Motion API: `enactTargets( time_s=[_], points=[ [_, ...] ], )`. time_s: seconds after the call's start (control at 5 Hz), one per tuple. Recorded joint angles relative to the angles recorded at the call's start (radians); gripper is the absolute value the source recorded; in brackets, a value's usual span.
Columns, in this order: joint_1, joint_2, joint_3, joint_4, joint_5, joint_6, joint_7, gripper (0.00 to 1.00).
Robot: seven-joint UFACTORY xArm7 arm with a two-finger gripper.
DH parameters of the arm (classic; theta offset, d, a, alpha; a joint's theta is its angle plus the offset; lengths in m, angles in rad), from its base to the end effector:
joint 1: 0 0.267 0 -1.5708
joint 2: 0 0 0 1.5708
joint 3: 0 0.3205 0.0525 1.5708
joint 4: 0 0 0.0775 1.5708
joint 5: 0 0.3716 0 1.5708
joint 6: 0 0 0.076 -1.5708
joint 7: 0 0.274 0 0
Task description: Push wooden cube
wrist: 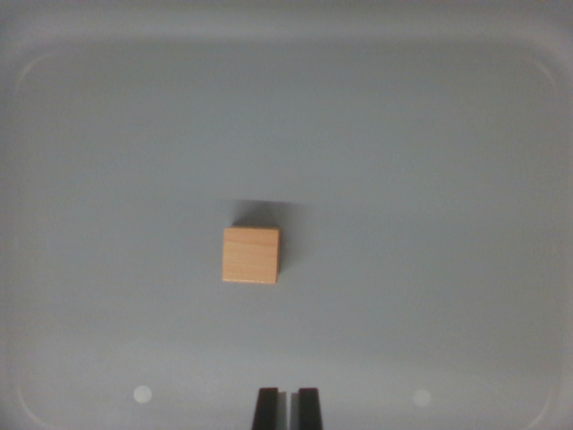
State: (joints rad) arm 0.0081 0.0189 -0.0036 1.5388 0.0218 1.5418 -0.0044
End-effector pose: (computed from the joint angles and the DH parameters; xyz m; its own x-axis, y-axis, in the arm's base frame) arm 0.5036 0.0082 0.3694 0.9997 0.0083 -0.0218 0.0078 -0.9997 -0.0218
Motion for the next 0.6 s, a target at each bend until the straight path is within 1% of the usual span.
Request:
enactTargets(
  time_s=[0.2,0.4,0.6],
  points=[
    [0.0019,0.004,0.001,-0.025,-0.0020,-0.028,0.006,0.00],
    [0.0019,0.004,0.001,-0.025,-0.0020,-0.028,0.006,0.00],
    [0.0041,0.008,0.003,-0.053,-0.0043,-0.059,0.012,0.00]
  ],
)
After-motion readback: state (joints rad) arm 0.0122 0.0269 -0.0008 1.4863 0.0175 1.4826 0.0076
